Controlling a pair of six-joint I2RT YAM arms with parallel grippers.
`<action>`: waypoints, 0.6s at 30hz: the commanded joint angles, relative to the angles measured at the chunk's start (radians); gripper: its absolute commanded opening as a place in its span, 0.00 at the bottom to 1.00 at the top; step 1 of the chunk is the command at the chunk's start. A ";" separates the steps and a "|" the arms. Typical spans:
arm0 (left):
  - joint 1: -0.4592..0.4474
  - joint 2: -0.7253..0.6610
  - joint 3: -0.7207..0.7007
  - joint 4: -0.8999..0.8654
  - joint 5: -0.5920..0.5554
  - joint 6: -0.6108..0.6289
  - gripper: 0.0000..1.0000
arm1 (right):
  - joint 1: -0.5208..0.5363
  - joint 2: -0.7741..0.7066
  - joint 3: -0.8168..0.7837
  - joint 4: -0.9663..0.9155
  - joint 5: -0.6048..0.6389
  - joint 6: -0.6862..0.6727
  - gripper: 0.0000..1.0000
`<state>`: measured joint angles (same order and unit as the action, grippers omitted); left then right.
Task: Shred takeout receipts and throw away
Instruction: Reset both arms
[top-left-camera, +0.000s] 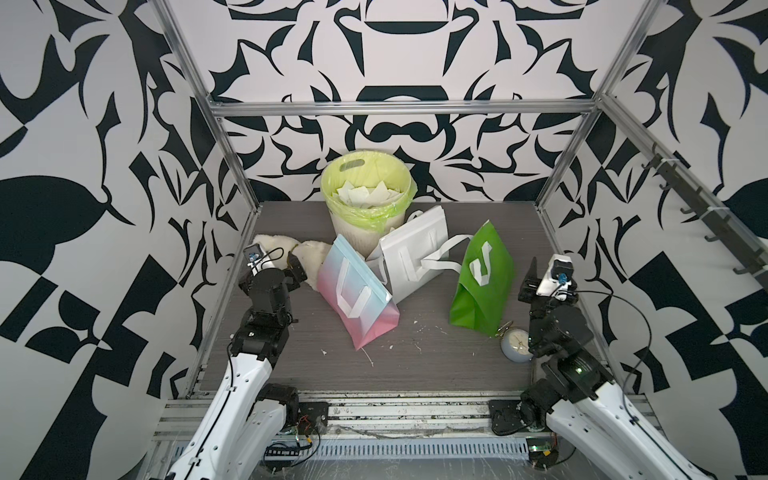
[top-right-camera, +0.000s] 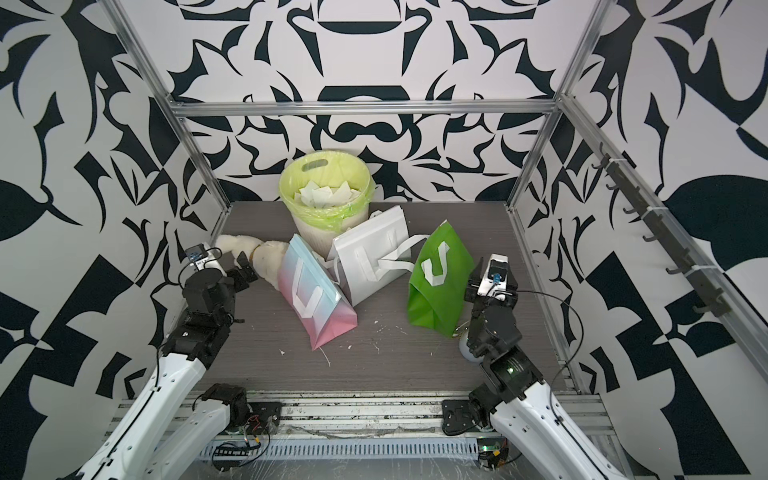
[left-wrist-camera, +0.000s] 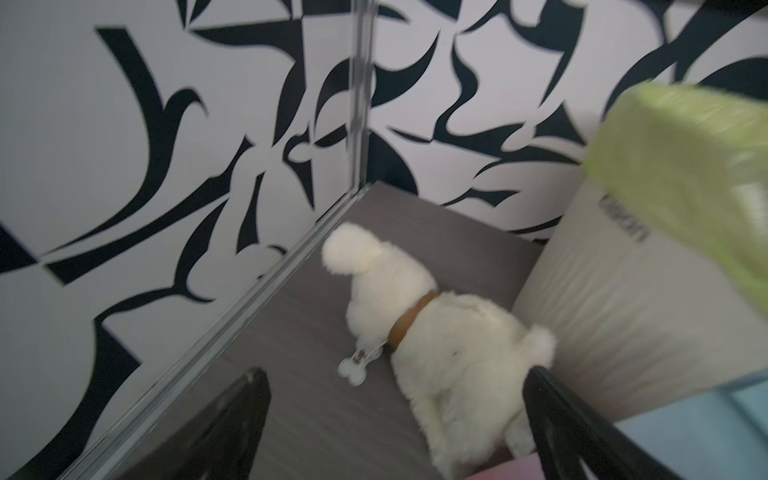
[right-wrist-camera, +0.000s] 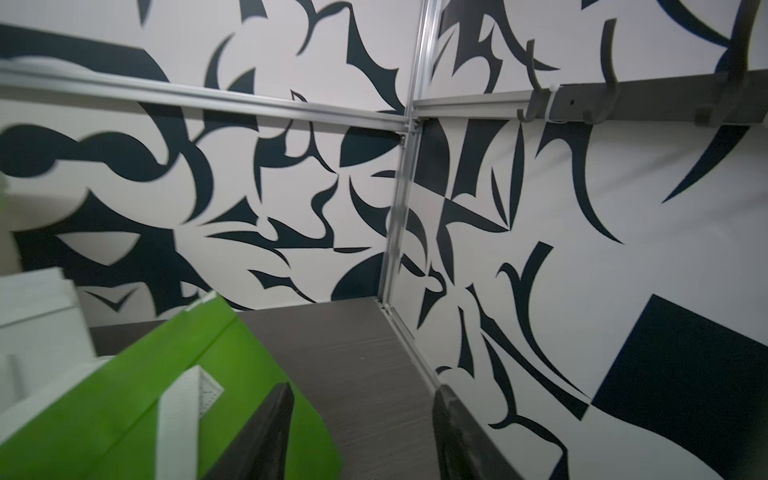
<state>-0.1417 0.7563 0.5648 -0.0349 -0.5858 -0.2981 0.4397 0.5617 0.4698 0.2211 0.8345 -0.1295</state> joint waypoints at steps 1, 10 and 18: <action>0.090 0.007 -0.034 0.035 -0.087 -0.128 0.99 | -0.196 0.115 0.020 -0.016 -0.110 0.183 0.56; 0.310 0.032 -0.216 0.196 0.039 -0.229 0.99 | -0.581 0.326 -0.164 0.181 -0.371 0.536 0.64; 0.309 0.244 -0.378 0.619 0.173 -0.028 0.99 | -0.403 0.667 -0.240 0.550 -0.379 0.277 0.67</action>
<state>0.1638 0.9260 0.2176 0.3553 -0.4801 -0.4114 -0.0414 1.1442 0.2485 0.4854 0.4389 0.2779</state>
